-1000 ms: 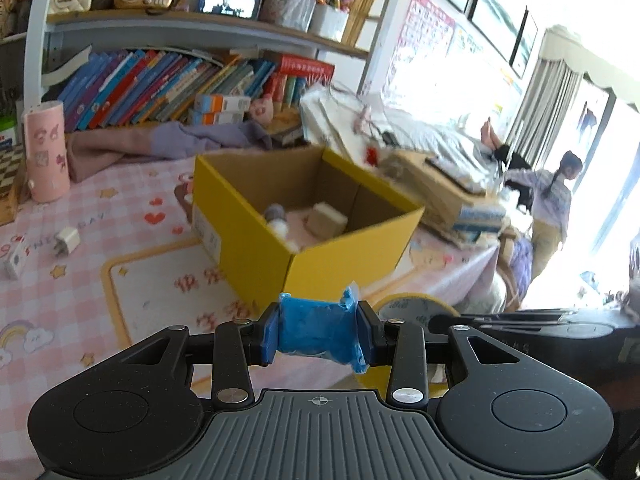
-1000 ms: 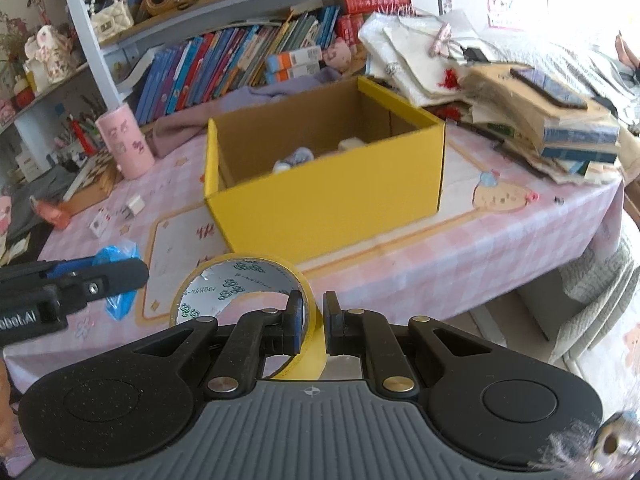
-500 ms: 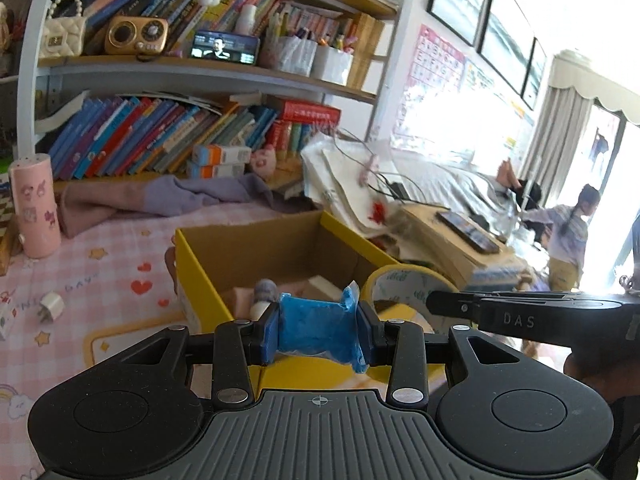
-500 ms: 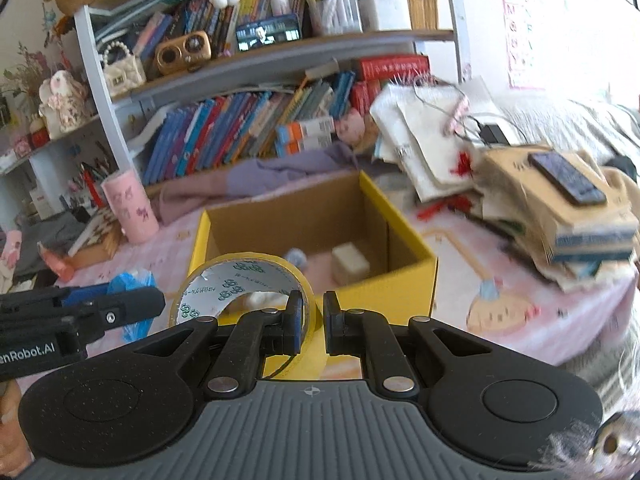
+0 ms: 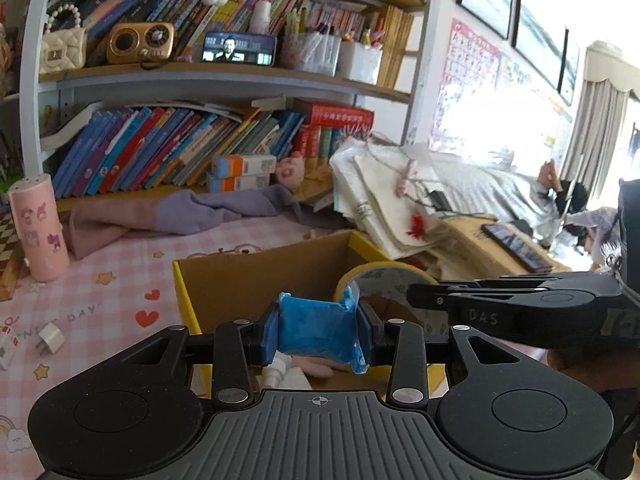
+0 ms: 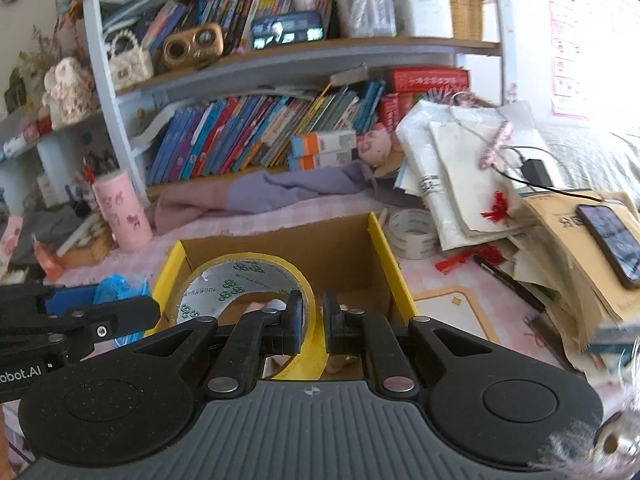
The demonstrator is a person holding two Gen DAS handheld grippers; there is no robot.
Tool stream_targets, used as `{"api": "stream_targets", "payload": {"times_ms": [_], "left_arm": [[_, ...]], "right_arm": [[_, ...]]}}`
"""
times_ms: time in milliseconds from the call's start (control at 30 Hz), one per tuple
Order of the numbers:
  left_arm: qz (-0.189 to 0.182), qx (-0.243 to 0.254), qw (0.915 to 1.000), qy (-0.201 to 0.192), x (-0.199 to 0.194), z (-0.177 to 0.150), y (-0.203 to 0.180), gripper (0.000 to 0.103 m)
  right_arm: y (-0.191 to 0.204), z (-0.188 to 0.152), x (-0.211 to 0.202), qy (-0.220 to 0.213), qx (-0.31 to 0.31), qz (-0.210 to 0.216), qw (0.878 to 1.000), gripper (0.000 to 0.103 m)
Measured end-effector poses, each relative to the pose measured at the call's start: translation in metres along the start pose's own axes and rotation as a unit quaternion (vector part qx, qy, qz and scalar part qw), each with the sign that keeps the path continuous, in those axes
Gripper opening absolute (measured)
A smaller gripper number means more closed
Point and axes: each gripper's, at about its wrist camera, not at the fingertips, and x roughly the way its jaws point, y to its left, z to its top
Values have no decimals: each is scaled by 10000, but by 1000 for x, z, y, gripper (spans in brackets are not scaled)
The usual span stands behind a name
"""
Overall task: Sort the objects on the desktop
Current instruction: 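Carry the tape roll and blue packet with both tools over the box opening, then open the left tool to drop the blue packet while the right tool releases the tape roll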
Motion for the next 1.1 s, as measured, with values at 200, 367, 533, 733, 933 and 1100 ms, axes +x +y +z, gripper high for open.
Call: {"api": "stream_targets", "payload": {"times_ms": [200, 367, 533, 733, 933, 1100], "left_arm": [[247, 41, 9994, 238, 28, -2, -3, 38], [396, 130, 9980, 467, 51, -4, -6, 38], [471, 141, 9964, 689, 69, -8, -9, 38], [561, 123, 9941, 919, 81, -14, -10, 38], [686, 86, 9917, 1087, 88, -17, -7, 38], [757, 224, 9893, 1230, 90, -22, -9, 40]], "right_arm": [[-6, -2, 32, 340, -307, 210, 9987, 10], [-13, -4, 59, 676, -511, 374, 9957, 10], [-22, -8, 82, 1057, -503, 583, 9914, 11], [-25, -15, 100, 1406, -627, 751, 9852, 11], [-23, -17, 110, 1507, -727, 795, 9827, 11], [-20, -18, 113, 1525, -853, 847, 9810, 15]]}}
